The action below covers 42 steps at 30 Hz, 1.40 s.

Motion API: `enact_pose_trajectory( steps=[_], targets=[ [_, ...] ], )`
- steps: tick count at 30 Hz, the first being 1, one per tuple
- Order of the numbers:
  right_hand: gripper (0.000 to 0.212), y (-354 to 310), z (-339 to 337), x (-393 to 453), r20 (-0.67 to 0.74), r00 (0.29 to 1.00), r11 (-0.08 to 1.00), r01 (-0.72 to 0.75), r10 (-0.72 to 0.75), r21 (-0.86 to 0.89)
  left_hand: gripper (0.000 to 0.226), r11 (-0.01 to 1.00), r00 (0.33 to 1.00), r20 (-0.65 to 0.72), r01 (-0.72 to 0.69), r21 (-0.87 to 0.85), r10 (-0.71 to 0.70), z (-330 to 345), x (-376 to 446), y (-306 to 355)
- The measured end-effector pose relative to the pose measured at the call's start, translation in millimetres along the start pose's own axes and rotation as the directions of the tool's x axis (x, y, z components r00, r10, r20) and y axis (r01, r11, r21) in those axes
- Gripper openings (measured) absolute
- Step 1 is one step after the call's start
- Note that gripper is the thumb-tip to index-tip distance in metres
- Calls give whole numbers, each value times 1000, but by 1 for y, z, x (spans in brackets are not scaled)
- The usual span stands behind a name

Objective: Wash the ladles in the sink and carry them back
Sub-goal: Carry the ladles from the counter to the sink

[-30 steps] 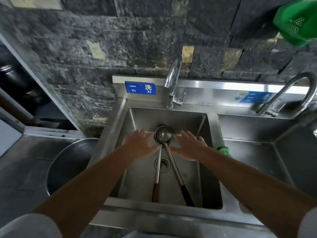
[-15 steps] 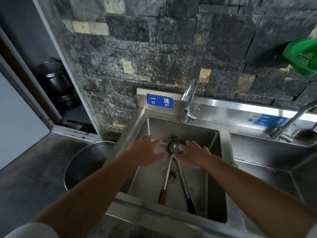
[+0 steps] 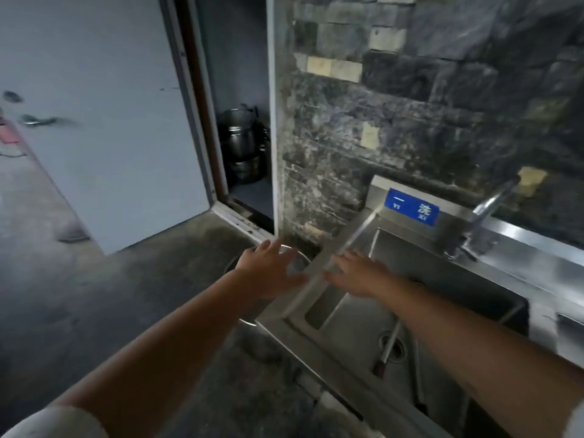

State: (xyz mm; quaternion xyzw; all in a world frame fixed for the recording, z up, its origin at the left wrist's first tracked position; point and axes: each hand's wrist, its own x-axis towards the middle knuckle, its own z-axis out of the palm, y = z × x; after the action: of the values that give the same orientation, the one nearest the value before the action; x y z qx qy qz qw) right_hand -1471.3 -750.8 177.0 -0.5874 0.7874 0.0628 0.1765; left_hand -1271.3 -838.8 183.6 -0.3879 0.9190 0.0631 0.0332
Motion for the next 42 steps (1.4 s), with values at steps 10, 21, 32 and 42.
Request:
enact_pose_trajectory(
  steps=[10, 21, 32, 42],
  targets=[
    [83, -311, 31, -10, 55, 900, 883, 435, -432, -174, 78, 888, 888, -63, 451, -88, -456, -6, -243, -203],
    [77, -617, 100, -108, 248, 456, 388, 878, -855, -280, 60, 379, 386, -5, 903, -200, -922, 27, -556, -316],
    [73, -816, 190, -241, 489, -81, -181, 970, -869, -160, 70, -291, -272, 112, 931, -220, -956, 57, -745, -292],
    [76, -887, 243, -388, 590, -540, -648, 761, -601, 37, 73, -751, -725, 196, 625, -215, -660, 65, -834, -191]
  ],
)
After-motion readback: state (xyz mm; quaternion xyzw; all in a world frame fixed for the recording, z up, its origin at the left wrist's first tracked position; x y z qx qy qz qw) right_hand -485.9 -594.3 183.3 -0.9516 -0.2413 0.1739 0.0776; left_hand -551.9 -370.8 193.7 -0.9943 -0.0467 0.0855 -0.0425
